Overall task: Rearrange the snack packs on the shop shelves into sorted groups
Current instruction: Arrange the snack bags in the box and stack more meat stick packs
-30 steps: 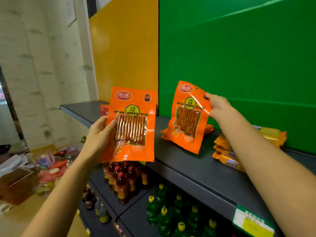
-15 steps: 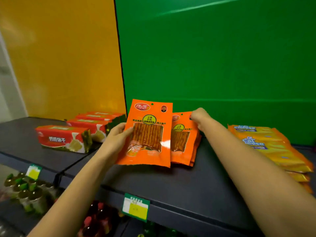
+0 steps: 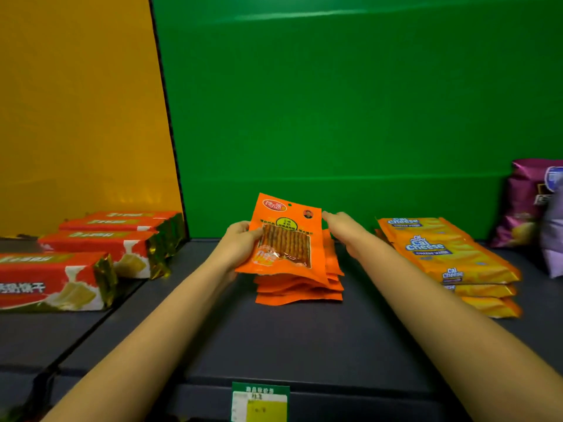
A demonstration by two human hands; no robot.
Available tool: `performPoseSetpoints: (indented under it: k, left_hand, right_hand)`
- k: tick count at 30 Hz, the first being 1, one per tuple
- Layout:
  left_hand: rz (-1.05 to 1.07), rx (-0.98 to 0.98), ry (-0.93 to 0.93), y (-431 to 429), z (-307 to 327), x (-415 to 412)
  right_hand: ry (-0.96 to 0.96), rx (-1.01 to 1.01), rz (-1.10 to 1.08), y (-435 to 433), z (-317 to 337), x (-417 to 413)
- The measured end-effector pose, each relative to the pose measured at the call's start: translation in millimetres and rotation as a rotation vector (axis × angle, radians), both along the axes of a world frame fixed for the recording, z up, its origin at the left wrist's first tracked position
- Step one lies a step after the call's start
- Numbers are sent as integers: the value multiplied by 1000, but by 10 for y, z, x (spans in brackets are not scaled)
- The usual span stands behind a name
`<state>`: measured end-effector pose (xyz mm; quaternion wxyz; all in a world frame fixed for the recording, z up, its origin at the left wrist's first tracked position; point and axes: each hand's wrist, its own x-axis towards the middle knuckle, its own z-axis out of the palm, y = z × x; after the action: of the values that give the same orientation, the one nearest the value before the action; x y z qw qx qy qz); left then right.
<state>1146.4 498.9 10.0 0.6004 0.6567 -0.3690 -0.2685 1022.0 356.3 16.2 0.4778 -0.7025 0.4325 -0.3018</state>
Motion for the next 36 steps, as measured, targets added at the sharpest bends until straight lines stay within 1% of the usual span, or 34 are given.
performPoseSetpoints:
  k: [5, 7, 10, 11, 13, 16, 19, 20, 21, 24, 26, 28, 30, 32, 36]
  left_hand:
    - [-62, 74, 43, -124, 35, -13]
    - [-57, 88, 78, -128, 46, 21]
    - [-29, 67, 178, -193, 42, 73]
    - [-14, 70, 167, -223, 17, 65]
    - [-6, 106, 53, -306, -91, 39]
    - [29, 203, -195, -395, -254, 8]
    - [117, 368, -556, -384, -279, 20]
    - [138, 386, -583, -362, -283, 30]
    - [125, 379, -499, -340, -292, 45]
    - [-36, 253, 20, -274, -290, 46]
    - [-126, 201, 233, -248, -288, -8]
    - [-208, 158, 384, -231, -282, -88]
    - [-230, 163, 395, -229, -297, -124]
    - [-217, 163, 365, -215, -296, -112]
    - [-162, 89, 378, -214, -295, -114]
  right_hand:
    - [-25, 153, 58, 95, -194, -157]
    - [-32, 172, 67, 112, -266, -204]
    - [-35, 195, 68, 146, -340, -242]
    - [-62, 205, 68, 180, -343, -249]
    - [-106, 250, 69, 184, -375, -242]
    - [-168, 280, 94, 175, -428, -242]
    - [-117, 252, 80, 195, -458, -253]
    - [-101, 240, 76, 189, -470, -247]
    - [-103, 240, 73, 189, -476, -240]
    - [-163, 315, 58, 177, -506, -215]
    - [-184, 338, 22, 242, -502, -181]
    - [-172, 301, 25, 312, -496, -149]
    - [-102, 253, 26, 328, -493, -138]
    - [-85, 247, 27, 327, -471, -153]
    - [-146, 317, -23, 354, -458, -165]
